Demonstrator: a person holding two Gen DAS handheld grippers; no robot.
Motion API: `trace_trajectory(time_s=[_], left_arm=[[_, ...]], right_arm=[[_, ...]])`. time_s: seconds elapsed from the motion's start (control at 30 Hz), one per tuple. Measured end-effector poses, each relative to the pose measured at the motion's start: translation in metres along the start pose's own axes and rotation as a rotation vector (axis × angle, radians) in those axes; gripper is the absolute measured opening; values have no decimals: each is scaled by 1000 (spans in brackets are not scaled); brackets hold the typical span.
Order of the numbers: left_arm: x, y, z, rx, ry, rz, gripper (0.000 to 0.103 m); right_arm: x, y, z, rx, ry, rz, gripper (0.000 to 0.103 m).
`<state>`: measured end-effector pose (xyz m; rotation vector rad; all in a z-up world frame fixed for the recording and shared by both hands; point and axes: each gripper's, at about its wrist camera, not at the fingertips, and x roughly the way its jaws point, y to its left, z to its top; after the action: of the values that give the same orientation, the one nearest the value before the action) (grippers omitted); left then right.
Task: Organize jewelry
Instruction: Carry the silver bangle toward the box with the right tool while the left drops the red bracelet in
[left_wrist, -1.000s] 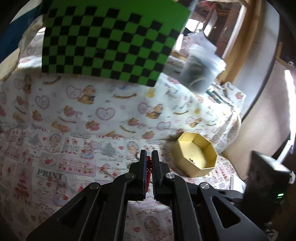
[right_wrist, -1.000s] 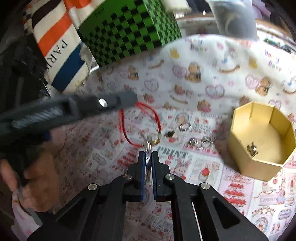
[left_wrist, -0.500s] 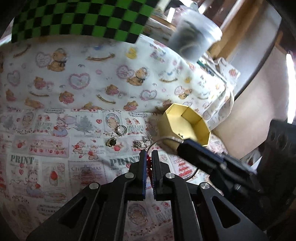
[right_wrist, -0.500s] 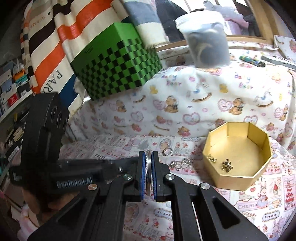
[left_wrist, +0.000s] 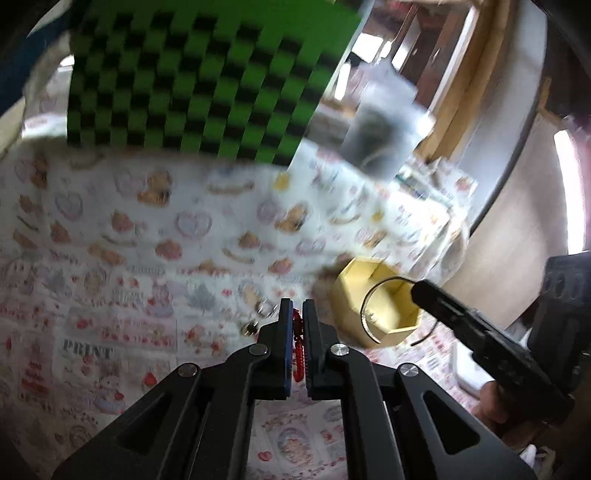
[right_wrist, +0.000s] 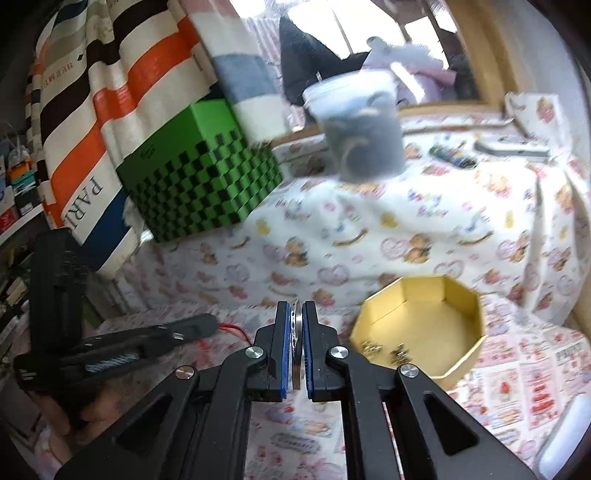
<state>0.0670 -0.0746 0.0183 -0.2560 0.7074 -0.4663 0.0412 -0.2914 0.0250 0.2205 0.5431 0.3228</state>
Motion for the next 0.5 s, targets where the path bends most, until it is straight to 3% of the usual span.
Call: trace_trajectory(time_s=[0.23,0.4,0.5], left_arm=[[-29,-9,5,20,-144,-58,4],[-19,-6,8,-3,-133,-55,4],[-14,-12,12,0,-118,-113,4]], right_arm=[[-15,-12,10,14,-67,-113,7],[-11,-26,13,49,-57,-198,7],[-9,-37,14,67,-50,-233,7]])
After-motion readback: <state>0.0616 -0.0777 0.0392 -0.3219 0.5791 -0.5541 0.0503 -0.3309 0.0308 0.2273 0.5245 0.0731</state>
